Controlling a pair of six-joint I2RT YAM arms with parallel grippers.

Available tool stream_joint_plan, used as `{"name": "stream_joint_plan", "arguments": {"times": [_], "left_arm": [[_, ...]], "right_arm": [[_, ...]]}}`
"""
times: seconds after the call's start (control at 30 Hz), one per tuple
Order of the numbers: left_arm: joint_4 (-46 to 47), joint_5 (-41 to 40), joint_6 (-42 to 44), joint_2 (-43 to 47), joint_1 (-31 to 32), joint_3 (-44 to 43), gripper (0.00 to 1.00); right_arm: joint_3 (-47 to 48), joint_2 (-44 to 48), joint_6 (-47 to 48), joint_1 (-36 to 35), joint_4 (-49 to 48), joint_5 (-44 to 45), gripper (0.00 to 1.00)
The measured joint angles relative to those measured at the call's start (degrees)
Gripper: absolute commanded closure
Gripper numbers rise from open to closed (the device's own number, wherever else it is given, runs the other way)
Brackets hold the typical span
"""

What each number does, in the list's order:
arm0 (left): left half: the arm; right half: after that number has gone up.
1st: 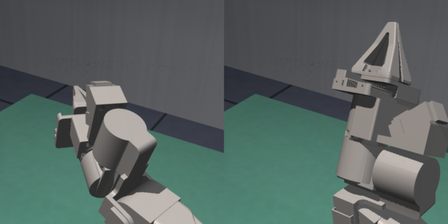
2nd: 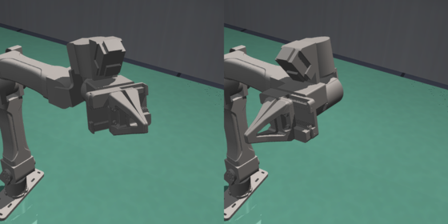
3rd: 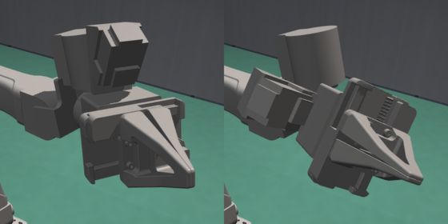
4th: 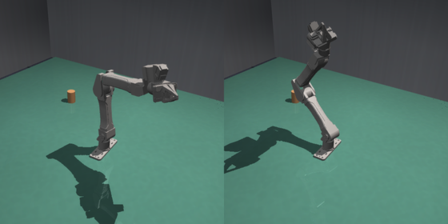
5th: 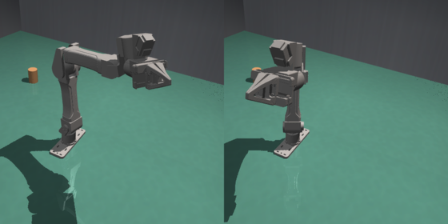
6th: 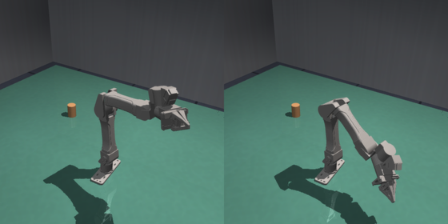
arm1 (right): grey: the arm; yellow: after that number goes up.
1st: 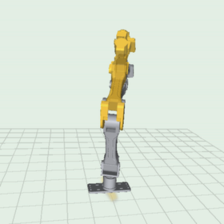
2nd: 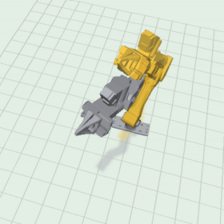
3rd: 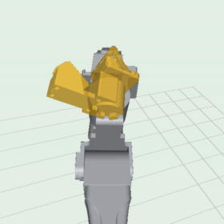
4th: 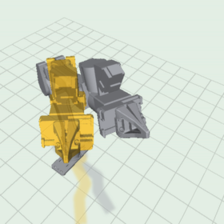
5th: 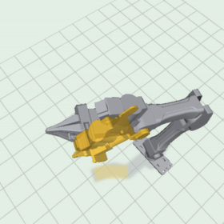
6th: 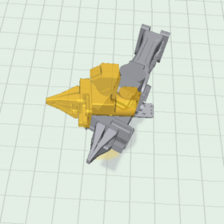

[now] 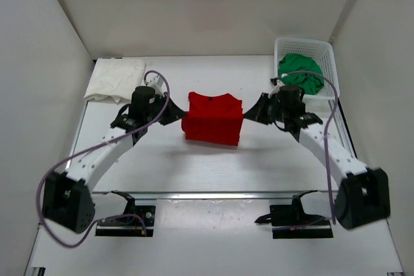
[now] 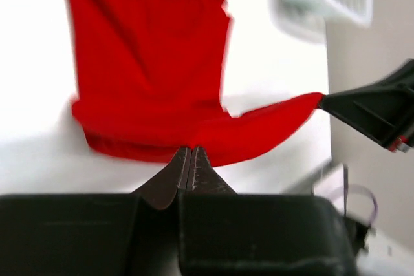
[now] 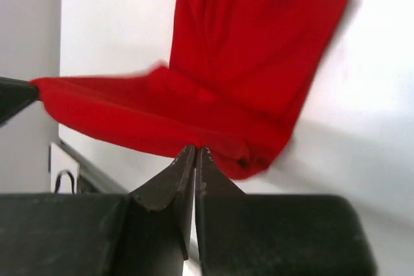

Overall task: Fold and stack the t-shirts
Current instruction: Fold the long partially folded tshirt into a neat square

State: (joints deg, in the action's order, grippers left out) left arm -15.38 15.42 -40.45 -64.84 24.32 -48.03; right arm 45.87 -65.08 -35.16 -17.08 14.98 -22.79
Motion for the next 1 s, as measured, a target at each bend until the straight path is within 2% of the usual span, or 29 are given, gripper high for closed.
{"name": "stream_joint_plan", "arguments": {"times": [0.17,0.27,0.37,0.43,0.5,0.53,0.57,0.6,0.63,0.67,0.73,0.8,0.83,0.87,0.93,1.0], "left_arm": [[4.48,0.39,0.15,-20.17,-5.35,-11.17,1.00],[4.63,0.33,0.17,-31.45,-6.99,-18.73,0.99],[3.89,0.00,0.37,-40.98,-7.85,-27.10,0.91],[3.32,-0.04,0.59,-46.12,-8.35,-32.11,0.81],[3.39,0.02,0.63,-50.23,-8.81,-35.98,0.61],[3.41,0.07,0.39,-51.56,-9.07,-37.11,0.49],[3.91,0.09,-0.22,-52.68,-9.40,-37.70,0.34],[4.04,0.20,-0.39,-53.05,-9.73,-37.77,0.31],[3.87,0.28,-0.98,-53.16,-10.14,-37.70,0.29],[4.02,0.28,-1.51,-53.09,-10.47,-37.55,0.32],[5.25,0.13,-2.01,-52.04,-10.88,-36.74,0.41],[5.97,-0.20,-1.92,-49.88,-11.04,-35.08,0.47],[6.60,-0.35,-1.68,-48.39,-10.64,-33.73,0.49],[7.28,-0.61,-1.51,-46.71,-9.99,-32.15,0.48],[9.03,-1.05,-1.14,-43.21,-7.80,-28.44,0.47],[12.28,-0.98,-1.20,-39.54,-4.52,-22.95,0.48]], "right_arm": [[13.09,-21.55,1.11,6.08,-6.60,-4.39,1.00],[21.77,-33.11,1.29,7.91,-6.84,-6.34,1.00],[30.97,-43.23,2.27,8.52,-5.46,-6.82,1.00],[35.69,-47.93,2.84,8.66,-3.69,-6.36,0.99],[39.50,-51.41,3.52,8.76,-2.16,-5.75,0.99],[41.46,-52.81,3.82,8.79,-0.85,-5.16,0.93],[43.23,-54.05,4.09,8.85,0.02,-4.81,0.81],[44.70,-54.93,4.37,8.90,0.59,-4.37,0.75],[45.77,-55.41,4.81,8.92,1.09,-3.96,0.63],[46.64,-55.54,5.25,8.90,1.51,-3.54,0.56],[47.04,-54.84,6.29,8.66,1.51,-2.84,0.52],[45.51,-52.76,7.02,8.24,0.74,-1.42,0.61],[43.19,-50.64,7.28,8.00,-0.39,-0.90,0.76],[39.85,-48.15,7.39,7.58,-2.10,-0.76,0.86],[31.69,-42.05,6.62,6.29,-5.25,-1.53,0.98],[24.02,-37.13,5.42,4.37,-9.46,-2.86,1.00]]}}
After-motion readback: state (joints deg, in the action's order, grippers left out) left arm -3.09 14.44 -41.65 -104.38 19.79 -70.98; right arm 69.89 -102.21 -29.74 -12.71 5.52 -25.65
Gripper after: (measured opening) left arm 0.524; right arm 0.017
